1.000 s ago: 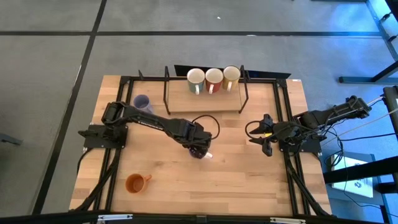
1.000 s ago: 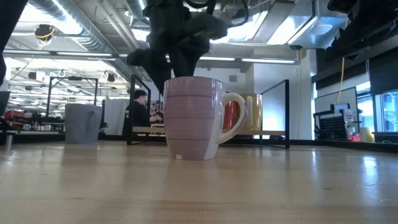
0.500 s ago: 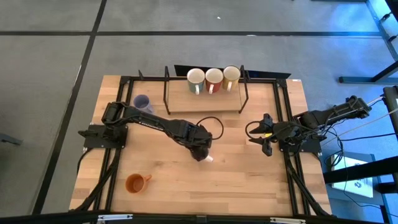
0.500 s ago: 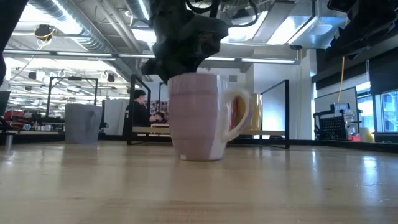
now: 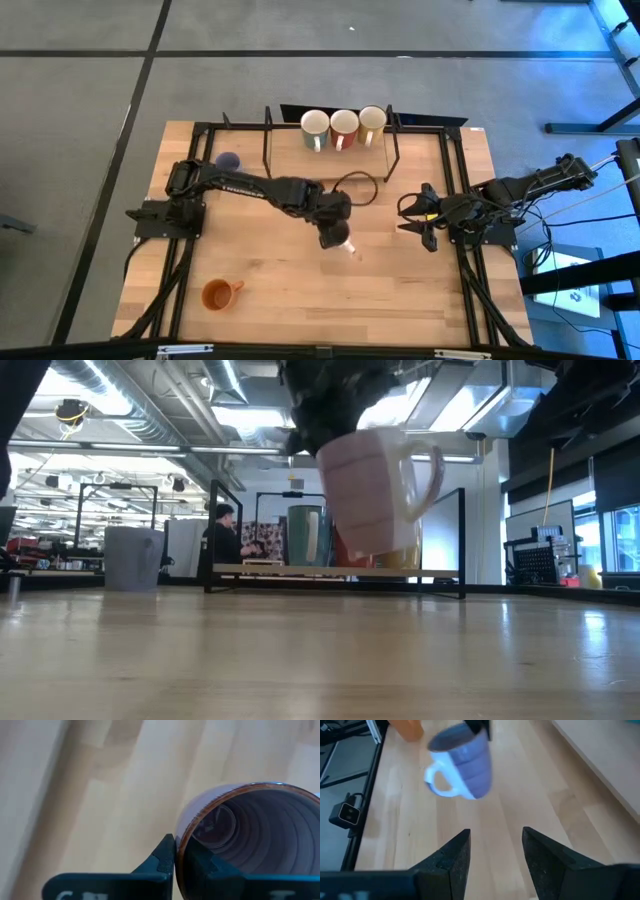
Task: Place coffee mugs
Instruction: Put the purple mug on the shelf
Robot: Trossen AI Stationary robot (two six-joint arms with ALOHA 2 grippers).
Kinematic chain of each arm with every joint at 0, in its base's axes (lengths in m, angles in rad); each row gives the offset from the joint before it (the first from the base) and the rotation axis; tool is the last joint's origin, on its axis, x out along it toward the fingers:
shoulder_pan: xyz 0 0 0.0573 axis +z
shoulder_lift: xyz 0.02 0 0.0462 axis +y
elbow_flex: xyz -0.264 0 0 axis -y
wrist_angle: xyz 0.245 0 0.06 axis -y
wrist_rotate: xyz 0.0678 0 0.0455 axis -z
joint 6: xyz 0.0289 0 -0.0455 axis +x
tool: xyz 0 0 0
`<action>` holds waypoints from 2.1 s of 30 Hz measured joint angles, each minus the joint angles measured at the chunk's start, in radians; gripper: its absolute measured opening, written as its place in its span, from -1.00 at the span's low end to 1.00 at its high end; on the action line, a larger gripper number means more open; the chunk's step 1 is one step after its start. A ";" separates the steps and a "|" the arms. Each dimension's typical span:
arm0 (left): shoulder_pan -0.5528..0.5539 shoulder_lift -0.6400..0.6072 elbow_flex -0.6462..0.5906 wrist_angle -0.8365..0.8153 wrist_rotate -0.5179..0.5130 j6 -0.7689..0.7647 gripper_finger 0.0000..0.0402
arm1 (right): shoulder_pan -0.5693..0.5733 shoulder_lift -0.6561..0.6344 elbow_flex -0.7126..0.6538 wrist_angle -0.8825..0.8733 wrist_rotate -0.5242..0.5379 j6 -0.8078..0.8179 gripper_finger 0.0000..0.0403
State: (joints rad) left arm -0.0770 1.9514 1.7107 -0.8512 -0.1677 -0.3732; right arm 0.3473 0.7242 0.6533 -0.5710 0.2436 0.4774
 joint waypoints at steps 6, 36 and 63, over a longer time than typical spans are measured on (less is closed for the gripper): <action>0.044 0.002 0.000 -0.001 0.028 0.106 -0.94 | 0.000 0.000 0.000 0.005 0.019 -0.019 -0.18; 0.077 0.092 -0.024 0.059 0.134 0.174 -0.94 | -0.001 0.000 0.000 0.017 0.113 -0.019 -0.18; 0.074 0.088 -0.001 0.042 0.138 0.166 -0.37 | -0.001 0.000 0.000 0.016 0.114 -0.019 -0.18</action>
State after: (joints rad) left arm -0.0032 2.0398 1.7100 -0.8096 -0.0299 -0.2068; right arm 0.3466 0.7242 0.6529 -0.5555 0.3579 0.4583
